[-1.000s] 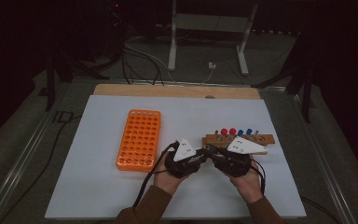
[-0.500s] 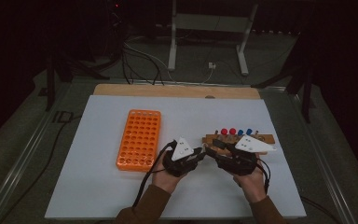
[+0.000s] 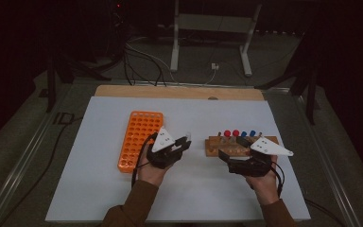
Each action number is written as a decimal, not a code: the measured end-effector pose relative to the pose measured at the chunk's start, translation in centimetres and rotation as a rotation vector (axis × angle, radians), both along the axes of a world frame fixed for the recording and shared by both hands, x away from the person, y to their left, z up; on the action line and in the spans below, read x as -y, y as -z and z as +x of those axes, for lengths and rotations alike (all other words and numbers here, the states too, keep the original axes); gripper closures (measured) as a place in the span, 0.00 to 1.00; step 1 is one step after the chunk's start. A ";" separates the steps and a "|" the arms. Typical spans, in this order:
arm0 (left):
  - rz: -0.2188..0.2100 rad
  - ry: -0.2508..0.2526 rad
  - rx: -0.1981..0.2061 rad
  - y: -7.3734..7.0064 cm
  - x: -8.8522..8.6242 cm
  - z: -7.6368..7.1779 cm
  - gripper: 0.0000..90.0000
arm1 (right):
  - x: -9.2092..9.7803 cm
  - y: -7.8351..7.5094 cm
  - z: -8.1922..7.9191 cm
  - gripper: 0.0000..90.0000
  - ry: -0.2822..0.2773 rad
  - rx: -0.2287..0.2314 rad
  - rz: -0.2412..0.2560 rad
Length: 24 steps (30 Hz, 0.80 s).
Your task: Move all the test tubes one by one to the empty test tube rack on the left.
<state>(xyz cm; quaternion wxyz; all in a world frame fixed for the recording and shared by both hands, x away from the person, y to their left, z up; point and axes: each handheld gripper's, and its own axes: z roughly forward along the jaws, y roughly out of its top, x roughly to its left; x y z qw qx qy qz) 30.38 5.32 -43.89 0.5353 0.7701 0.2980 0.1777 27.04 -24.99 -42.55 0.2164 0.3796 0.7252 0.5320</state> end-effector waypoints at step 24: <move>0.057 -0.245 -0.017 1.1 -5.6 5.4 0.85 | 2.2 0.7 -0.5 0.00 0.049 0.013 0.034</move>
